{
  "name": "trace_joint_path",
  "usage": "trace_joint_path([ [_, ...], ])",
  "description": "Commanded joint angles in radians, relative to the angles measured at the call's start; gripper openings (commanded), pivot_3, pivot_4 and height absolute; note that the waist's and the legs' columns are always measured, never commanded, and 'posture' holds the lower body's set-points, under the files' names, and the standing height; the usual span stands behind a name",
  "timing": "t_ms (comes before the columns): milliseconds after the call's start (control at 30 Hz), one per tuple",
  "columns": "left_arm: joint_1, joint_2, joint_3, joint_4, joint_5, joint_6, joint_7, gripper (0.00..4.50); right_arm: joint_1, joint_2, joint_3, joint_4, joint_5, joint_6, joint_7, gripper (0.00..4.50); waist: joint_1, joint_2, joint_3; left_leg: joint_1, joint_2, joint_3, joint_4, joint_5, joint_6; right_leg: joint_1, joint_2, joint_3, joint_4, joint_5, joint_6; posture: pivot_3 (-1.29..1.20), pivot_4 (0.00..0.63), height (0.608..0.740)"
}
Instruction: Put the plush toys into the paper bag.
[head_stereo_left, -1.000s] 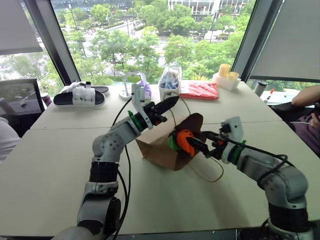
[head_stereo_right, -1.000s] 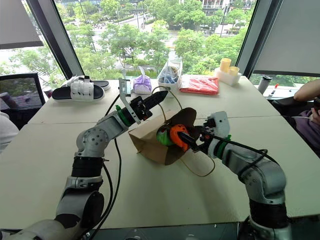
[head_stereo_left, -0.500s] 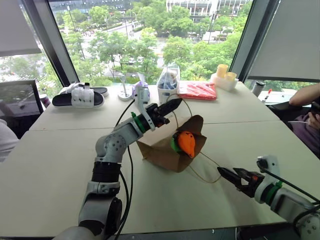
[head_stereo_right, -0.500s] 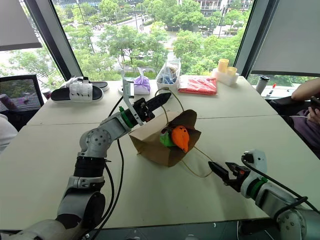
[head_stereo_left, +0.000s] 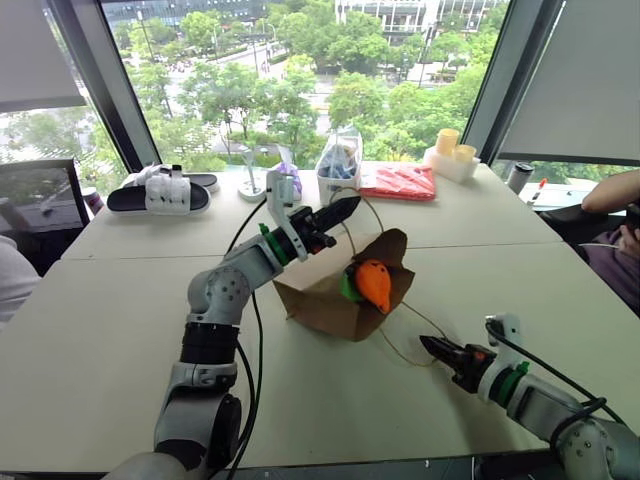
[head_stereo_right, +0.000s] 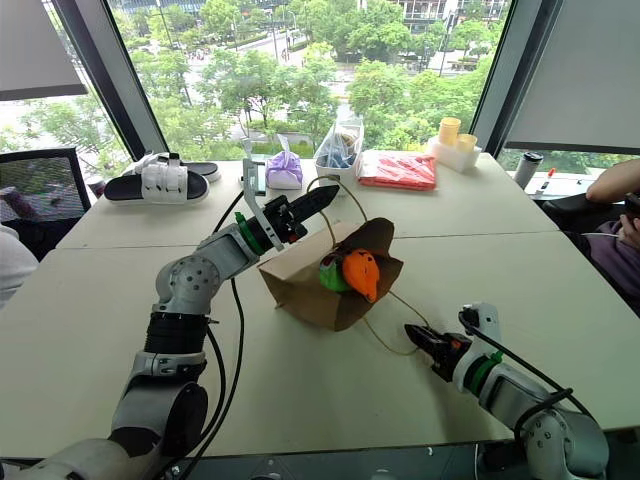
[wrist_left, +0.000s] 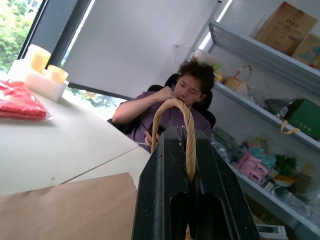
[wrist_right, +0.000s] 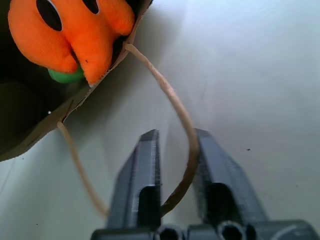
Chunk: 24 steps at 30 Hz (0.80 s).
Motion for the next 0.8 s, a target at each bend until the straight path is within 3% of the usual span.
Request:
trace_joint_path([
  [33, -0.021, 0.011, 0.008, -0.027, -0.007, -0.009, -0.004, 0.0, -0.008, -0.015, -0.067, -0.069, 0.085, -0.003, 0.0, 0.03, 0.0, 0.0, 0.0, 0.0, 0.0, 0.0, 0.0, 0.0, 0.0, 0.0, 0.0, 0.0, 0.0, 0.0, 0.0, 0.0, 0.15, 0.74],
  [100, -0.023, 0.019, 0.0, -0.032, 0.001, -0.01, -0.011, 0.0, -0.018, -0.023, -0.105, -0.094, 0.15, 0.005, -0.01, 0.03, 0.0, 0.0, 0.0, 0.0, 0.0, 0.0, 0.0, 0.0, 0.0, 0.0, 0.0, 0.0, 0.0, 0.0, 0.0, 0.0, 0.15, 0.74],
  [233, -0.054, 0.052, 0.009, -0.053, -0.017, 0.01, -0.015, 0.0, -0.088, -0.072, -0.211, -0.166, 0.428, 0.021, -0.054, 0.03, -0.001, 0.0, 0.0, 0.0, 0.0, 0.0, 0.0, 0.0, 0.0, 0.0, 0.0, 0.0, 0.0, 0.0, 0.0, 0.0, 0.15, 0.74],
  [367, -0.082, 0.086, 0.028, -0.041, -0.034, 0.03, -0.019, 0.0, -0.22, -0.135, -0.217, -0.164, 0.636, -0.014, -0.14, 0.03, -0.002, 0.0, 0.0, 0.0, 0.0, 0.0, 0.0, 0.0, 0.0, 0.0, 0.0, 0.0, 0.0, 0.0, 0.0, 0.0, 0.15, 0.74],
  [533, -0.09, 0.081, 0.018, 0.044, 0.009, -0.016, -0.018, 0.0, -0.309, -0.153, -0.139, -0.115, 0.659, -0.045, -0.182, 0.03, 0.002, -0.001, 0.0, 0.0, 0.0, 0.0, -0.001, 0.0, 0.0, 0.0, 0.0, -0.001, 0.0, 0.0, 0.0, 0.0, 0.15, 0.74],
  [633, -0.097, 0.058, 0.031, 0.115, 0.022, -0.045, -0.015, 0.0, -0.322, -0.155, -0.064, -0.078, 0.565, -0.061, -0.165, 0.03, 0.002, -0.001, 0.0, -0.001, 0.0, 0.0, 0.0, 0.0, 0.0, 0.0, 0.0, 0.0, -0.001, 0.0, 0.0, 0.0, 0.15, 0.74],
  [733, -0.098, 0.052, 0.027, 0.15, 0.036, -0.063, -0.035, 0.87, -0.324, -0.143, -0.045, -0.046, 0.548, -0.082, -0.163, 0.85, 0.0, -0.001, 0.0, -0.001, 0.0, 0.0, 0.0, 0.0, 0.0, -0.001, 0.0, 0.0, 0.0, 0.0, 0.0, 0.0, 0.15, 0.74],
  [800, -0.098, 0.051, 0.027, 0.157, 0.038, -0.069, -0.046, 1.77, -0.321, -0.146, -0.05, -0.039, 0.552, -0.091, -0.153, 1.79, -0.001, -0.001, 0.0, -0.001, 0.0, 0.0, 0.0, 0.0, 0.0, -0.001, 0.0, 0.0, 0.0, 0.0, 0.0, 0.0, 0.15, 0.74],
])
